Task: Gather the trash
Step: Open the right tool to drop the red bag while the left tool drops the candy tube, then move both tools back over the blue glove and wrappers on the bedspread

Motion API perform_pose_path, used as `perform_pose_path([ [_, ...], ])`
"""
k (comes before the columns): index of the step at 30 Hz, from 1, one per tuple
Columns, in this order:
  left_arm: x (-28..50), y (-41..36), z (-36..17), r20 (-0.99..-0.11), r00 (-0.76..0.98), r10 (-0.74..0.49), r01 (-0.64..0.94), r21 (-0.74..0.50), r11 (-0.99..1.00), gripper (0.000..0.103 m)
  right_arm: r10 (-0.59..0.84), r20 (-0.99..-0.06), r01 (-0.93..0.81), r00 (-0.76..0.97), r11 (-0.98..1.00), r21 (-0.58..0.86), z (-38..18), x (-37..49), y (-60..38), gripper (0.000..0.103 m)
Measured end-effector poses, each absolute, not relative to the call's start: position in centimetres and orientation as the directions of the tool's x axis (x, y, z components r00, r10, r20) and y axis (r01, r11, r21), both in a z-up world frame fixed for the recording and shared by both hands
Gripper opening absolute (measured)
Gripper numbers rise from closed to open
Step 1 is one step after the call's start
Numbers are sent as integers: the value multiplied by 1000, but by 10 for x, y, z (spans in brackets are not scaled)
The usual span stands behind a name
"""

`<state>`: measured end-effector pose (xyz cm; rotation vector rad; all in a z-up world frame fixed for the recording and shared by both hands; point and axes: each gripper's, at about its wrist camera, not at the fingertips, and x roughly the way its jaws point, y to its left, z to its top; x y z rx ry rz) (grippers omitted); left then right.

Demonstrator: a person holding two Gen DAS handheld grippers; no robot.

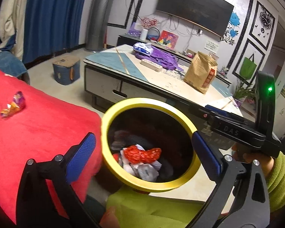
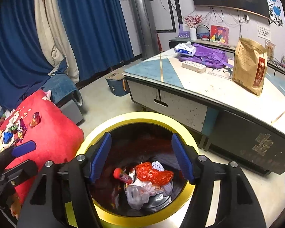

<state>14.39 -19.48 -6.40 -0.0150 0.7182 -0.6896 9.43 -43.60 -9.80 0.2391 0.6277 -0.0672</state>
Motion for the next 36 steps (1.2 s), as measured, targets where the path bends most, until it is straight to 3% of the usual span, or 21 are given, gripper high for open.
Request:
perform_pose_path([
  [20,130,-128,-24,-506,749,-428,408,-158,899,92,69,-438,-15,896,992,127,-48,66,-379,76],
  [36,127,-78,-8,-452,822,-347,293,-186,938,92,163,-375,-148,913,987,70,-28,48,-318,84],
])
